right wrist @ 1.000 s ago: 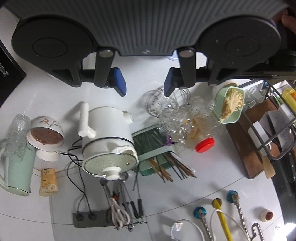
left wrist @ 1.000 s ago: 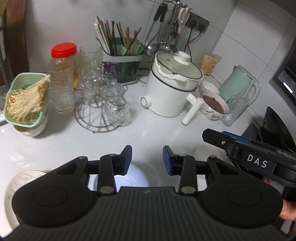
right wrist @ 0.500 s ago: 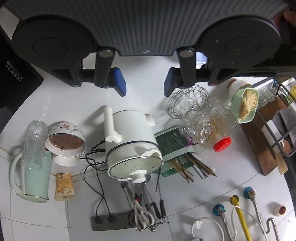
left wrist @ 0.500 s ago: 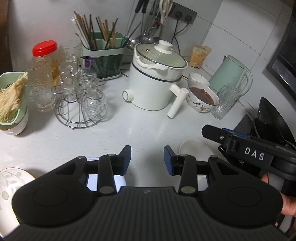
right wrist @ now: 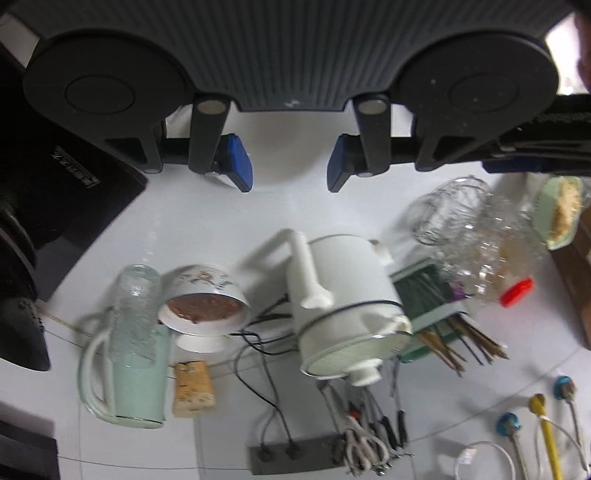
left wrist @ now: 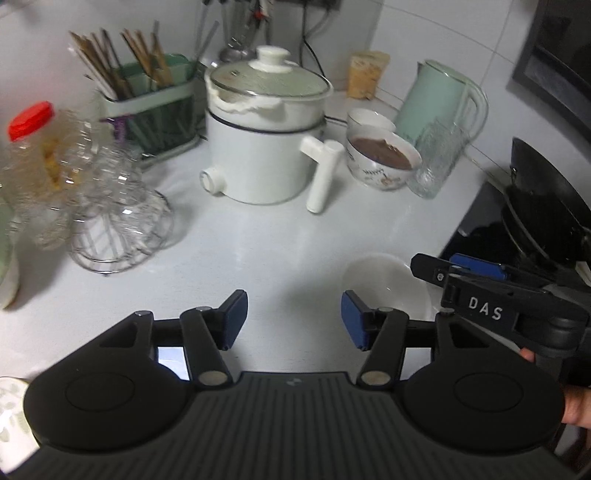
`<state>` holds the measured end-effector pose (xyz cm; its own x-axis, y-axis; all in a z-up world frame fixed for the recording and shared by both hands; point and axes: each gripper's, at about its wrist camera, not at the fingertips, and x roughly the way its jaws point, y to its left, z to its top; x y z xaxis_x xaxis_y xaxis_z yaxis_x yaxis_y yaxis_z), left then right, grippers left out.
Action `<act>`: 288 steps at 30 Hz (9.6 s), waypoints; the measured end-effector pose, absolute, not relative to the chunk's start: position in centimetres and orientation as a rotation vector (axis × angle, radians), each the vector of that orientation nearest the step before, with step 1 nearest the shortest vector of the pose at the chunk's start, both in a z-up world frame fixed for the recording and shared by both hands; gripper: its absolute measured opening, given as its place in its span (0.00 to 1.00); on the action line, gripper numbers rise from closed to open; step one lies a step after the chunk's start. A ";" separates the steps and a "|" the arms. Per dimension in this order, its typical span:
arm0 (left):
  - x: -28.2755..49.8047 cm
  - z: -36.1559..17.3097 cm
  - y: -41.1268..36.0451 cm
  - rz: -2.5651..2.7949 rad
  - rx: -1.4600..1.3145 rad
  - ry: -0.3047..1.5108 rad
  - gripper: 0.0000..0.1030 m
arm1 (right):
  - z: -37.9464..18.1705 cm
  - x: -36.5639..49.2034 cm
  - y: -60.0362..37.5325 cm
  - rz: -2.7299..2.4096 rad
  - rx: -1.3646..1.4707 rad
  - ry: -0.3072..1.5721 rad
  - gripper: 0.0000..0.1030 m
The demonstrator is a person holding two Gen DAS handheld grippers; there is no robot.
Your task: Organize plates and bowls
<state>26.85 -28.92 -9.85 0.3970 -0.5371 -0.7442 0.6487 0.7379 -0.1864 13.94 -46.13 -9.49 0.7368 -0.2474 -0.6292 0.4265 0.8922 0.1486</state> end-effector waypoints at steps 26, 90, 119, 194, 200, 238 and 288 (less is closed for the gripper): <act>29.2 -18.3 -37.5 -0.881 0.217 1.020 0.41 | -16.5 14.3 -52.0 -0.452 0.392 0.750 0.35; 29.1 -7.4 -19.9 -0.668 -0.229 0.914 0.17 | -7.5 18.2 -43.3 -0.098 0.453 0.655 0.19; 26.6 -12.9 -10.9 -0.334 -0.313 0.984 0.18 | -11.9 22.1 -33.6 0.186 0.227 0.867 0.19; 26.3 -15.6 -14.1 -0.255 -0.063 1.091 0.52 | -18.1 23.0 -36.1 0.113 0.401 0.987 0.15; 26.3 -16.4 -14.7 -0.276 -0.073 1.100 0.52 | -17.7 21.6 -36.7 0.089 0.385 0.987 0.15; 26.3 -20.6 -16.0 -0.352 -0.186 1.190 0.24 | -18.2 19.7 -36.6 0.095 0.358 0.997 0.17; 22.7 -9.0 -6.3 -0.257 -0.334 1.092 0.23 | -7.2 18.1 -29.7 0.204 0.357 1.005 0.16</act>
<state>22.65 -6.30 -9.02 0.4397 -0.3643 -0.8209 0.0397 0.9210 -0.3875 18.15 -29.66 -7.22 0.5239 0.3289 -0.7857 -0.0038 0.9233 0.3840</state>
